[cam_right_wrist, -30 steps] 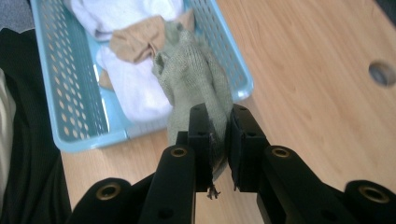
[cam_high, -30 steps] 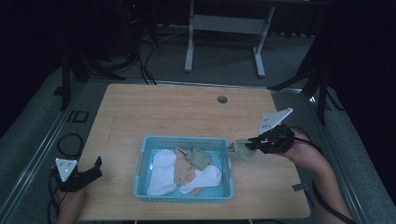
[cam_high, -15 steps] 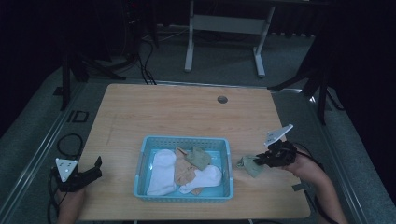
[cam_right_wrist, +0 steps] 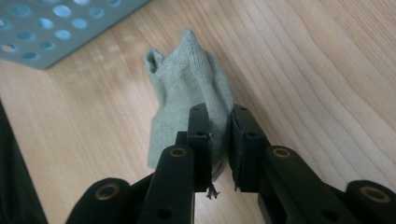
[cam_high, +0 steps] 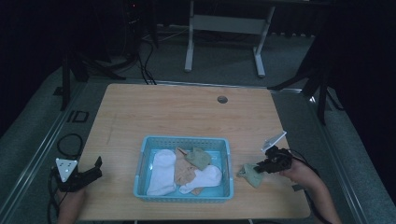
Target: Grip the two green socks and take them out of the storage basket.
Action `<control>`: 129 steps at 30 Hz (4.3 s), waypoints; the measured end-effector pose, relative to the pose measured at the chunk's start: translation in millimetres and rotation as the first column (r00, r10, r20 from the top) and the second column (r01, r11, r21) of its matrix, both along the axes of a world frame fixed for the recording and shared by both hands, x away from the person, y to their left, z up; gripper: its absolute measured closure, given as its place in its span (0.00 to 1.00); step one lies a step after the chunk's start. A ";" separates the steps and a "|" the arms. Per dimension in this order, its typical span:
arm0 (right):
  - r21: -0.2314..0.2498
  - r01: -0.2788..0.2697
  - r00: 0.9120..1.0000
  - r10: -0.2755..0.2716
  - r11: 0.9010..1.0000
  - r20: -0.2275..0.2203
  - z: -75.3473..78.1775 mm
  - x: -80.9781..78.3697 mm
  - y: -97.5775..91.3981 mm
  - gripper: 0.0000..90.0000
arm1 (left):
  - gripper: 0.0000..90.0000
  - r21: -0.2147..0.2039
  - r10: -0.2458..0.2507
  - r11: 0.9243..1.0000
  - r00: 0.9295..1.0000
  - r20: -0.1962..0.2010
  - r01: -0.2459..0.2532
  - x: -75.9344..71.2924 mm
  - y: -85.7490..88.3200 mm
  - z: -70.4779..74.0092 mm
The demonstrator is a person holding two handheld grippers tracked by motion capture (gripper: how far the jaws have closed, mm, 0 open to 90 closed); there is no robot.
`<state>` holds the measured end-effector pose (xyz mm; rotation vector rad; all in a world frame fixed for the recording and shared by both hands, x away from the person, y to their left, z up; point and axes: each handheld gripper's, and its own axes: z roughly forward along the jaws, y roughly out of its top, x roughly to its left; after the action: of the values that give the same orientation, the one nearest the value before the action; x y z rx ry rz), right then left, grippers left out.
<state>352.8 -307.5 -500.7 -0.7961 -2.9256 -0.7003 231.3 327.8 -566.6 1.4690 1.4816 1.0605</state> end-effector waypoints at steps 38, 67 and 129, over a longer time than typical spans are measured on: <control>0.051 -0.158 0.971 0.146 0.986 0.188 84.5 2.4 85.9 0.59 | 0.00 0.001 0.000 1.000 1.000 -0.002 0.000 0.2 -0.1 0.1; 0.000 -0.284 0.953 0.282 0.959 0.106 33.7 16.4 188.1 0.58 | 0.00 0.002 -0.006 1.000 1.000 0.002 0.006 -0.1 -0.6 0.0; -0.063 -0.340 0.925 0.346 0.938 0.154 68.8 2.3 210.8 0.89 | 0.00 0.007 -0.002 1.000 1.000 -0.002 0.002 0.4 -1.1 0.0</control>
<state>355.1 -96.7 -431.9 -0.2186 -3.1083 -0.7113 231.7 326.6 -566.6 1.4769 1.4782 1.0644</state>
